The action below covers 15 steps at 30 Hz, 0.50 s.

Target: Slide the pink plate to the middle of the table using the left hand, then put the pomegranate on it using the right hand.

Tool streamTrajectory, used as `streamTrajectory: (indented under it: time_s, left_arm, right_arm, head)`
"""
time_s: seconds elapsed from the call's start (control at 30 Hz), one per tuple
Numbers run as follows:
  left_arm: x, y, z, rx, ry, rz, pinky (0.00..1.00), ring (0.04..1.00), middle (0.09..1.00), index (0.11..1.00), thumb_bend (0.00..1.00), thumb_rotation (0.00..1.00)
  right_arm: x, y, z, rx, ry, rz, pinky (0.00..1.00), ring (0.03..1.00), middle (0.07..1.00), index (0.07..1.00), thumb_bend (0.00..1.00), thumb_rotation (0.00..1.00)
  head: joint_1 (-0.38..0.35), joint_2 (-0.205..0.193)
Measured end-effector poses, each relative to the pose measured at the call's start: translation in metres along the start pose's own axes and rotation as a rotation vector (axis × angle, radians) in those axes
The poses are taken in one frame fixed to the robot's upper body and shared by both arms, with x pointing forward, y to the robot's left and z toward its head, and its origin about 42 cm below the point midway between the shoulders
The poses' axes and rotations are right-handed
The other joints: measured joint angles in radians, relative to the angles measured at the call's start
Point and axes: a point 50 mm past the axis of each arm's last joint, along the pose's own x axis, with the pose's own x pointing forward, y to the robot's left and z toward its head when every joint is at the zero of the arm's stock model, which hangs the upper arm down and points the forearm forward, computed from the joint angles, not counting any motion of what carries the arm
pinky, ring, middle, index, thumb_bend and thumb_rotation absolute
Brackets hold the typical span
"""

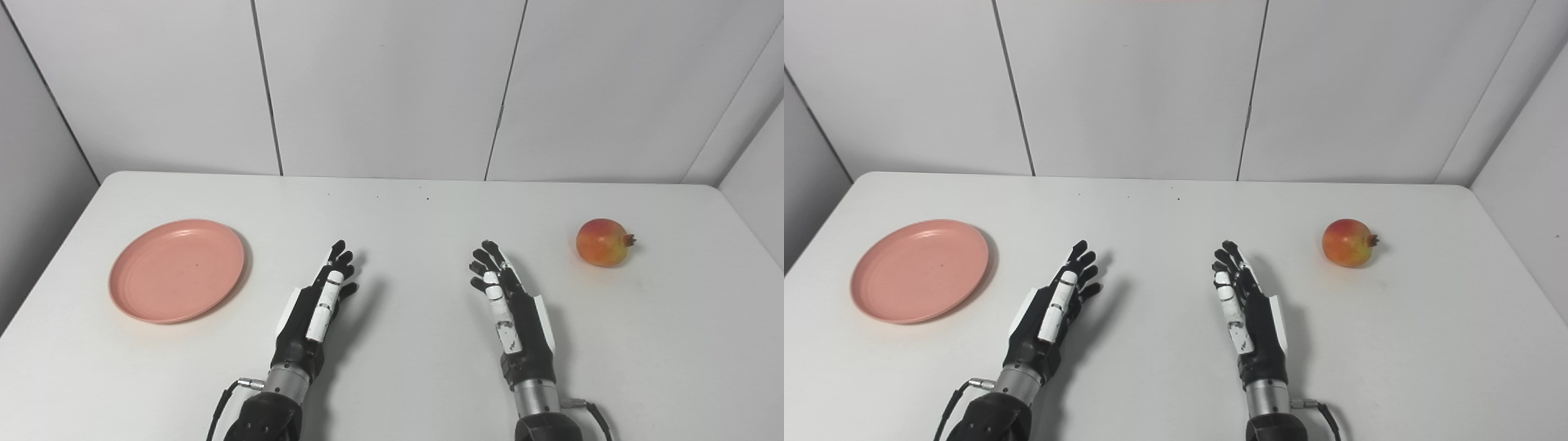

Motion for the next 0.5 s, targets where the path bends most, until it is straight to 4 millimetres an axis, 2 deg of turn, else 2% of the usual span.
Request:
streamTrajectory:
  time_s: [0.5]
  left_arm:
    - [0.0,-0.0002,0.0001,0.002,0.0,0.0,0.95,0.964,0.978,0.972,0.38,1.0]
  right_arm:
    - [-0.0001,0.0,0.0,0.0,0.0,0.0,0.85,0.865,0.879,0.893,0.53,0.88]
  head:
    - [0.002,0.002]
